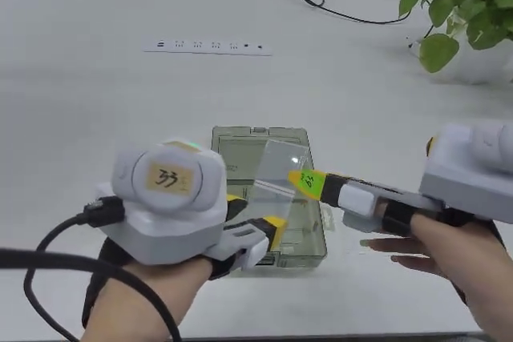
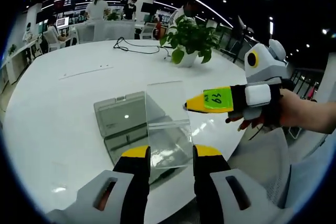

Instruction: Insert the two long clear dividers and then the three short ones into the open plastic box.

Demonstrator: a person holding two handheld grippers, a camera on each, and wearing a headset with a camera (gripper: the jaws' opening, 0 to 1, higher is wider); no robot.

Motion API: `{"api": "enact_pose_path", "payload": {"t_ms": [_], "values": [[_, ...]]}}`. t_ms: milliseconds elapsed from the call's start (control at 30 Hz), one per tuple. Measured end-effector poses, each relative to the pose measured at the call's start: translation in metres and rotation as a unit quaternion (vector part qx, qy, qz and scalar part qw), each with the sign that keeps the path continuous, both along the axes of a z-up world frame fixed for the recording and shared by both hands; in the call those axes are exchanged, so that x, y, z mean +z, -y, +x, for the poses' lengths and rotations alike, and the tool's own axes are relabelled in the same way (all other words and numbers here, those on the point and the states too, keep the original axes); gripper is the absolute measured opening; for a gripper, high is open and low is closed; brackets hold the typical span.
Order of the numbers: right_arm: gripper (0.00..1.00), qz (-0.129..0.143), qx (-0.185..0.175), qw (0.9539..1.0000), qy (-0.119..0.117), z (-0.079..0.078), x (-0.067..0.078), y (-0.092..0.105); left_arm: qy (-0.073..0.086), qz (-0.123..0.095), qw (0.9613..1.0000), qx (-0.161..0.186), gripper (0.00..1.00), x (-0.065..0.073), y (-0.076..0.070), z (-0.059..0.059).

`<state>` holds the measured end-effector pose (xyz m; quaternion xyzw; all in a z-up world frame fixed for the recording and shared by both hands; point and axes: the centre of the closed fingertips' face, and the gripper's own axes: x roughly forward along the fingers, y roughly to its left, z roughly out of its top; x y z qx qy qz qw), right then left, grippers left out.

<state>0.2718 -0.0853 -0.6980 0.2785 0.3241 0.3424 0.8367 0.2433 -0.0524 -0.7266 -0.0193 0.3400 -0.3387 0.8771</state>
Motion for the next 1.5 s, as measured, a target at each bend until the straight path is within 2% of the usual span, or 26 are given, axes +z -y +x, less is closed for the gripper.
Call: {"api": "enact_pose_path", "payload": {"t_ms": [133, 433, 667, 1067, 1200, 1500], "values": [[0.16, 0.019, -0.006, 0.9995, -0.022, 0.0, -0.001, -0.005, 0.001, -0.003, 1.0, 0.001, 0.3, 0.0, 0.001, 0.001], [0.08, 0.021, -0.005, 0.999, -0.04, -0.001, -0.003, -0.016, 0.002, -0.008, 1.0, 0.002, 0.3, 0.002, 0.003, 0.001], [0.04, 0.02, -0.009, 0.9991, -0.036, 0.0, -0.002, -0.015, 0.002, -0.012, 0.9999, 0.007, 0.3, 0.002, 0.002, 0.002], [0.03, 0.02, -0.007, 0.9988, -0.044, -0.001, -0.001, -0.014, -0.002, -0.017, 0.9998, 0.009, 0.3, 0.003, 0.004, 0.001], [0.02, 0.013, -0.001, 0.9992, -0.038, -0.002, -0.001, -0.015, -0.006, -0.021, 0.9997, 0.014, 0.3, 0.001, 0.005, 0.0], [0.03, 0.014, 0.002, 0.9995, -0.028, -0.001, 0.0, -0.016, -0.006, -0.026, 0.9993, 0.025, 0.3, 0.002, 0.005, 0.001]]}}
